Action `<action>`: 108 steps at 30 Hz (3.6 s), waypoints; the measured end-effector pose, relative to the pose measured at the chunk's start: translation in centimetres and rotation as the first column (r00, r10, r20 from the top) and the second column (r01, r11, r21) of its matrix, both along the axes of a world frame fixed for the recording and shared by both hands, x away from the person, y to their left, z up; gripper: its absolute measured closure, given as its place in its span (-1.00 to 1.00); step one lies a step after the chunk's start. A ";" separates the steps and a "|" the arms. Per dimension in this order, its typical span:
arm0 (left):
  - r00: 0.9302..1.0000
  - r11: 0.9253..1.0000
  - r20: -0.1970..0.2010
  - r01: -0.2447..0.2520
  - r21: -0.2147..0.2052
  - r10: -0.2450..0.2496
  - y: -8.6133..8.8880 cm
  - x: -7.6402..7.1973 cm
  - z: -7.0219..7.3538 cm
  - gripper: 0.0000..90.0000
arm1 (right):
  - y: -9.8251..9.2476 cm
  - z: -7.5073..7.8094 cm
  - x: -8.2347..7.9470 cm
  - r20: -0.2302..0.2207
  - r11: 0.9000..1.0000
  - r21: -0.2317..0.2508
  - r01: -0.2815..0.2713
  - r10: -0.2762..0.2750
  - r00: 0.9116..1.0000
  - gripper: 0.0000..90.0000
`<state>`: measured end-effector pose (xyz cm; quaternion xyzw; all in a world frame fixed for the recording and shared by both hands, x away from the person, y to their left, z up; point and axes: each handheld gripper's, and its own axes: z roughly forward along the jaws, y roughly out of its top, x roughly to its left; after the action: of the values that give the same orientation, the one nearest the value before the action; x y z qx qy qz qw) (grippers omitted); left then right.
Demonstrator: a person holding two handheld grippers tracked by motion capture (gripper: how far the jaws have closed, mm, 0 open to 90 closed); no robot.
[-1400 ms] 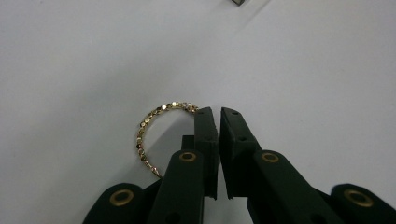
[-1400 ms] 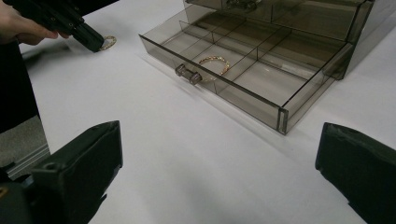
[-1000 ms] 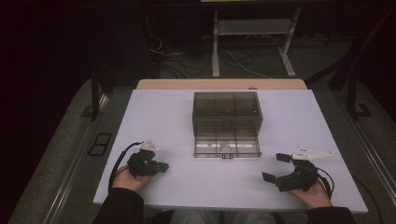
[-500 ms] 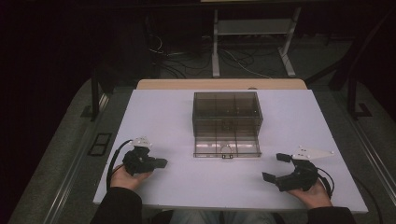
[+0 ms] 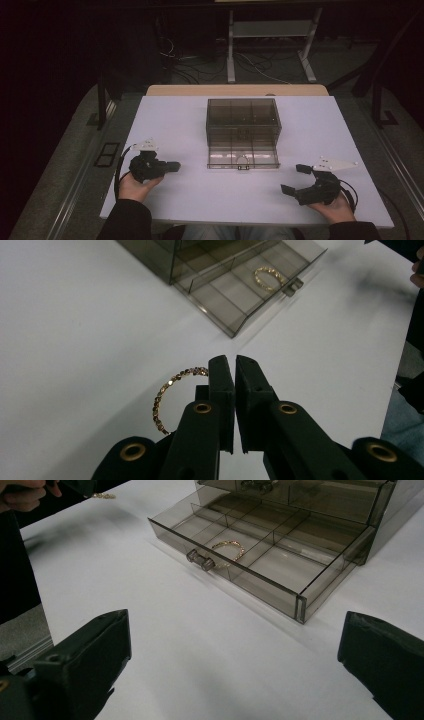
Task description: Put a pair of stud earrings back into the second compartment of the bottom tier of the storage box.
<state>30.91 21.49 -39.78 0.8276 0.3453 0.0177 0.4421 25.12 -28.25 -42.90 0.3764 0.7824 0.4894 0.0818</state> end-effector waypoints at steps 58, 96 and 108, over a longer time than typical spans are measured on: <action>0.967 0.971 0.103 0.225 0.085 -0.233 -12.1 2.9 4.3 0.90 | -0.1 0.0 0.0 0.000 1.000 -0.001 -0.005 0.005 1.000 -1.00; 0.942 0.941 0.063 0.322 0.108 -0.330 -19.1 3.9 1.5 0.90 | 0.1 0.0 0.0 -0.002 1.000 -0.015 -0.016 0.016 1.000 -1.00; 0.949 0.946 0.081 0.290 0.143 -0.303 -19.9 4.9 -0.2 0.90 | 0.1 0.0 0.0 0.002 1.000 -0.018 -0.017 0.017 1.000 -1.00</action>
<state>35.78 1.63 -39.94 0.8951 0.1918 0.0158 0.4022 25.09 -28.12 -42.89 0.3683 0.7898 0.4836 0.0818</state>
